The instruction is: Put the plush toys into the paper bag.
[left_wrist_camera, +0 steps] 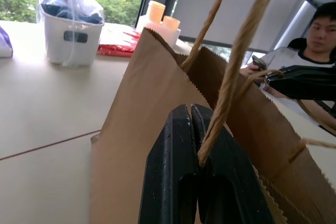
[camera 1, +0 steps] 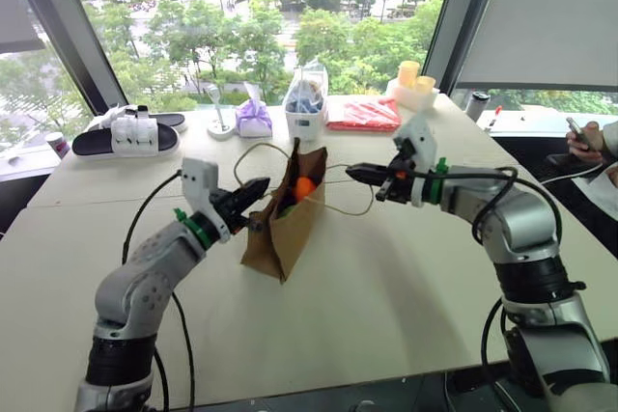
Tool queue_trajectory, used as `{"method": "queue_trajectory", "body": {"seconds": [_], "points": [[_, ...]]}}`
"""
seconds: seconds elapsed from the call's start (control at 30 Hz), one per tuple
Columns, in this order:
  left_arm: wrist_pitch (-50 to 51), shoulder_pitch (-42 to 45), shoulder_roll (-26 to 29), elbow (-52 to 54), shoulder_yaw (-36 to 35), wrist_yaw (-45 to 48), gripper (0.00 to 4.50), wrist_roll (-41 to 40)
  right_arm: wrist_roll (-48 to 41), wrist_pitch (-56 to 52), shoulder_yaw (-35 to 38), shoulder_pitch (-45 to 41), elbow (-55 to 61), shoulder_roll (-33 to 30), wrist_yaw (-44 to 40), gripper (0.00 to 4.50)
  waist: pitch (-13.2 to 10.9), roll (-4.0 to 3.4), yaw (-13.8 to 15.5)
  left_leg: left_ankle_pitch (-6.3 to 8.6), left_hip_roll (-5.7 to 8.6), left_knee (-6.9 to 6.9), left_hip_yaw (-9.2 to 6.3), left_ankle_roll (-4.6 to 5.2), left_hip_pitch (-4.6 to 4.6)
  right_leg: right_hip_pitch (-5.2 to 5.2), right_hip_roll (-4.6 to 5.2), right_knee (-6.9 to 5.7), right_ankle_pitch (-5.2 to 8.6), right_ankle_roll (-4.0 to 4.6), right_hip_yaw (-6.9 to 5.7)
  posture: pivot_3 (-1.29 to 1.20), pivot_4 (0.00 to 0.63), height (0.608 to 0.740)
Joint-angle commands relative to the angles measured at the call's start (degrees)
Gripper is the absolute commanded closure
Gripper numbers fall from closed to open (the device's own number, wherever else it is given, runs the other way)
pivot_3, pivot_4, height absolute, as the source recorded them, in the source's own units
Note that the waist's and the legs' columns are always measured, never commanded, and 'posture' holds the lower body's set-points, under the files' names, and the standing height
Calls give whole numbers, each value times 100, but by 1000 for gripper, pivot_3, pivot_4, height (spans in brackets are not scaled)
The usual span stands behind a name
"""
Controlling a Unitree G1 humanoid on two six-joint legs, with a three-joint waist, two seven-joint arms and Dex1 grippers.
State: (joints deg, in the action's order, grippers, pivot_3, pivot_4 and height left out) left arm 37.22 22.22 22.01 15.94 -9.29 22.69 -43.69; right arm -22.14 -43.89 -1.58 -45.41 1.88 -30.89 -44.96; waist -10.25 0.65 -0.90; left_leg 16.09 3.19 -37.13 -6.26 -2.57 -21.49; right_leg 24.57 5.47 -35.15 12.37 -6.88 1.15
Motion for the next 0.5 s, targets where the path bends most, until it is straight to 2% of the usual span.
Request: {"method": "queue_trajectory", "body": {"seconds": [0.03,0.1,0.13,0.2,0.37,0.43,0.5], "points": [[-16,-42,119,280,-182,45,4500,-37,-148,-21,170,-134,173,90,107,4437,0,0,10,0,-1,0,-2,0,1,0,0,-1,0,0,-1,0,150,740],[50,-29,149,285,-265,7,3846,-103,-175,-36,177,-143,164,105,123,4500,0,0,20,0,0,-1,-1,0,0,0,0,-1,0,0,-1,0,150,740],[87,-27,172,308,-293,11,3592,-144,-190,-42,185,-148,164,106,131,4227,0,0,23,0,0,-1,-2,0,0,-2,1,0,0,0,-1,0,150,740],[153,-8,211,355,-328,2,2661,-207,-245,-65,232,-177,145,117,143,3583,0,0,19,0,1,-2,-1,0,0,-2,1,1,0,0,-1,0,150,740],[394,33,299,555,-550,-75,98,-537,-421,-134,418,-311,88,150,230,988,0,0,10,0,0,0,-2,0,0,-1,1,0,0,0,-2,0,150,740],[532,9,373,682,-649,-60,0,-786,-483,-163,501,-375,81,146,267,54,0,0,1,0,0,0,-2,0,1,-1,1,0,0,0,-1,0,150,740],[686,-62,483,791,-773,-9,0,-1047,-585,-204,650,-461,55,147,329,54,0,0,-1,0,0,0,-2,0,1,-1,1,0,0,0,-2,0,150,740]]}}
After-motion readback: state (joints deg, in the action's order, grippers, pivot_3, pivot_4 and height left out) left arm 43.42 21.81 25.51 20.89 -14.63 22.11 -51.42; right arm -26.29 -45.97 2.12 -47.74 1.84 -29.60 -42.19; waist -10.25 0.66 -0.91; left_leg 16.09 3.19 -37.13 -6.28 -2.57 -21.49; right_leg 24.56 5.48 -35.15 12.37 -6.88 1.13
